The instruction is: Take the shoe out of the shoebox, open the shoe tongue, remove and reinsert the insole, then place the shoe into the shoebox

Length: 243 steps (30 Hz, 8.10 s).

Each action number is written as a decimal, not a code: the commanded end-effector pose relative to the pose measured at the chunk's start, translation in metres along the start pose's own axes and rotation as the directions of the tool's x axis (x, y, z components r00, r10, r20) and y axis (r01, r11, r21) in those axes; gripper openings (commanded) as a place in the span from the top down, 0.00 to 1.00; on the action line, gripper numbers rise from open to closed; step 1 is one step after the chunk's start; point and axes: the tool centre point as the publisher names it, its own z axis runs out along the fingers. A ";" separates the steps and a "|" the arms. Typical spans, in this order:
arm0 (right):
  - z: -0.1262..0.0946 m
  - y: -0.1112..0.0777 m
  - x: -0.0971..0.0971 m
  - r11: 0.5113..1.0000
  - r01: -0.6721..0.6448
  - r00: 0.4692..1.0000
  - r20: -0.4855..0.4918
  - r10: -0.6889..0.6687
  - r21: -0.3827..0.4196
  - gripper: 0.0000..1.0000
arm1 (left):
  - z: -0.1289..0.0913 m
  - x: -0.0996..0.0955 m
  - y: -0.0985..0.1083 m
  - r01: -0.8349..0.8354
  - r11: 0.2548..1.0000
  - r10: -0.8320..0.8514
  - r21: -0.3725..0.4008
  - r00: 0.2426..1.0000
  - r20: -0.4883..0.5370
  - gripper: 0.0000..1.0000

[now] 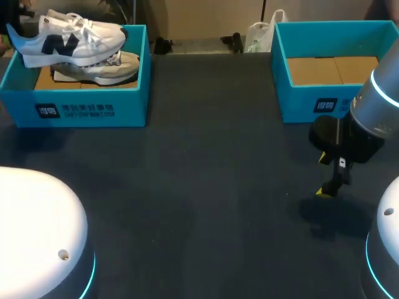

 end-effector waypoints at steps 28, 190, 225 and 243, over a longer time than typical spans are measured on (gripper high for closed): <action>0.000 0.000 0.001 1.000 0.000 1.000 0.002 0.000 0.001 0.00 | -0.077 -0.145 -0.182 0.051 0.998 -0.052 -0.021 0.996 -0.065 1.00; 0.000 0.000 0.001 1.000 0.000 1.000 0.002 0.000 0.001 0.00 | 0.049 -0.281 -0.357 0.271 0.148 -0.901 0.951 0.433 0.017 0.00; 0.000 0.000 0.001 1.000 0.000 1.000 0.002 0.000 0.001 0.00 | 0.106 -0.279 -0.386 0.042 -0.110 -0.991 0.993 0.067 -0.113 0.00; 0.000 0.000 0.001 1.000 0.000 1.000 0.002 0.000 0.001 0.00 | 0.111 -0.287 -0.389 0.021 -0.143 -0.989 0.990 0.032 -0.143 0.00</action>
